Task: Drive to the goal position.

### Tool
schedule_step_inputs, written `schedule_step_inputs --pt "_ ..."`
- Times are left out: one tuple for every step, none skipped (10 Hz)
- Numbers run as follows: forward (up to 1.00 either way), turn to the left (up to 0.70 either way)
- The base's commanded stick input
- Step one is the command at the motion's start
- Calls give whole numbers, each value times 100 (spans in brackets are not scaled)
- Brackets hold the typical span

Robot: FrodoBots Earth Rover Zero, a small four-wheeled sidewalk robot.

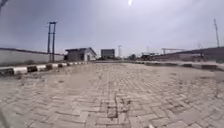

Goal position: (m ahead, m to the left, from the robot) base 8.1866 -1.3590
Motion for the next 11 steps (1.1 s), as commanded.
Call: schedule_step_inputs --pt "100 0" --pt "100 0" --pt "100 0" --pt "100 0" --pt "100 0" --pt "100 0" --pt "100 0" --pt "100 0" --pt "100 0" --pt "100 0" --pt "100 0"
